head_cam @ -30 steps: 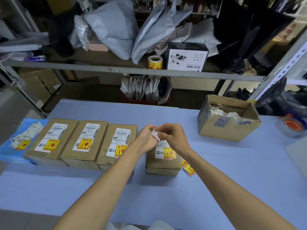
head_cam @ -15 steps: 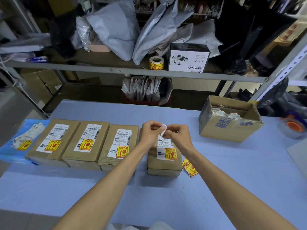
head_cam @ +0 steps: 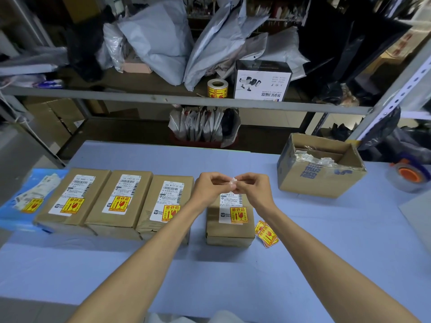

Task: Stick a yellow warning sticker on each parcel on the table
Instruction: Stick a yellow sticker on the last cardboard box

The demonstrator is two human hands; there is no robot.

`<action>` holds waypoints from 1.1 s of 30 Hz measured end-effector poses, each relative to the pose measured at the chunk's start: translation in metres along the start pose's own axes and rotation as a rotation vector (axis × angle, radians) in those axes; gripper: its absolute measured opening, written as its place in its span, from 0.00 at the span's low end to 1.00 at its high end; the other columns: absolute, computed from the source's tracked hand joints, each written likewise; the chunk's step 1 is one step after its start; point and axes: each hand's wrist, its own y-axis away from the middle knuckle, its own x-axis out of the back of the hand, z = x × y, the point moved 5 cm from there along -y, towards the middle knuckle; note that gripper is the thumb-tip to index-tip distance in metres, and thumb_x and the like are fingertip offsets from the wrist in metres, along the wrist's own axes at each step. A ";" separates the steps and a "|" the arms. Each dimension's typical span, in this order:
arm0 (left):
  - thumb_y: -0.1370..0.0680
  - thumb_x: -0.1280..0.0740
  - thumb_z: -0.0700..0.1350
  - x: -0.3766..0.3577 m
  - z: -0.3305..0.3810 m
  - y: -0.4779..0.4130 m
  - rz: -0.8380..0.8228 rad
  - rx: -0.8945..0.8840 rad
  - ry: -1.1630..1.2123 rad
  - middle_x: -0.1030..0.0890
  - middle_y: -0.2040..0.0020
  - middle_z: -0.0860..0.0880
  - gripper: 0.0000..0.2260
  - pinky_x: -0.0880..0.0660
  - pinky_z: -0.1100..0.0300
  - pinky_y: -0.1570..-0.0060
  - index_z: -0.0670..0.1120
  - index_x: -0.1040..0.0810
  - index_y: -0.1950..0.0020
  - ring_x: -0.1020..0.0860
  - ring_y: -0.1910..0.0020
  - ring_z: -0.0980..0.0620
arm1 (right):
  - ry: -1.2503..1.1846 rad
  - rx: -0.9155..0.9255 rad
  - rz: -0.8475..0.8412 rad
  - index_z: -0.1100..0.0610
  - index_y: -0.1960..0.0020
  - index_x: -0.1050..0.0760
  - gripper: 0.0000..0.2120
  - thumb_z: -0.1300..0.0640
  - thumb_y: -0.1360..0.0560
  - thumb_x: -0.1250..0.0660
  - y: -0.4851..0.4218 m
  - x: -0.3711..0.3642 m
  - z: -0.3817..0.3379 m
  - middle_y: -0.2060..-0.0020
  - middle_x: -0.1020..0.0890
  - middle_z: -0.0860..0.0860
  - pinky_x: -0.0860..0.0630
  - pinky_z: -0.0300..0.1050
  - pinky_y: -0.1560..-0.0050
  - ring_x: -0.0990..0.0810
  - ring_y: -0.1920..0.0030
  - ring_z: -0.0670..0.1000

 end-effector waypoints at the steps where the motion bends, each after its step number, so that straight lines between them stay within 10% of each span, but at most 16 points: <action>1: 0.32 0.23 0.42 -0.001 0.001 0.000 0.005 -0.020 -0.031 0.14 0.57 0.49 0.08 0.20 0.55 0.48 0.47 0.16 0.54 0.16 0.54 0.52 | 0.002 0.002 -0.006 0.64 0.56 0.18 0.03 0.64 0.28 0.27 0.000 0.000 0.001 0.64 0.16 0.59 0.17 0.45 0.59 0.15 0.63 0.55; 13: 0.24 0.30 0.44 0.004 0.008 0.000 0.189 -0.072 -0.125 0.18 0.66 0.48 0.04 0.20 0.58 0.60 0.44 0.19 0.57 0.20 0.68 0.53 | -0.166 -0.024 -0.144 0.68 0.51 0.18 0.06 0.70 0.28 0.30 0.005 -0.007 -0.012 0.61 0.15 0.61 0.18 0.40 0.58 0.14 0.62 0.54; 33: 0.27 0.28 0.37 -0.024 -0.012 -0.002 -0.007 0.165 0.195 0.16 0.53 0.40 0.07 0.19 0.56 0.50 0.37 0.17 0.50 0.16 0.54 0.44 | 0.303 0.171 -0.051 0.62 0.60 0.20 0.05 0.60 0.28 0.28 0.009 0.008 0.002 0.69 0.18 0.54 0.19 0.42 0.64 0.19 0.69 0.48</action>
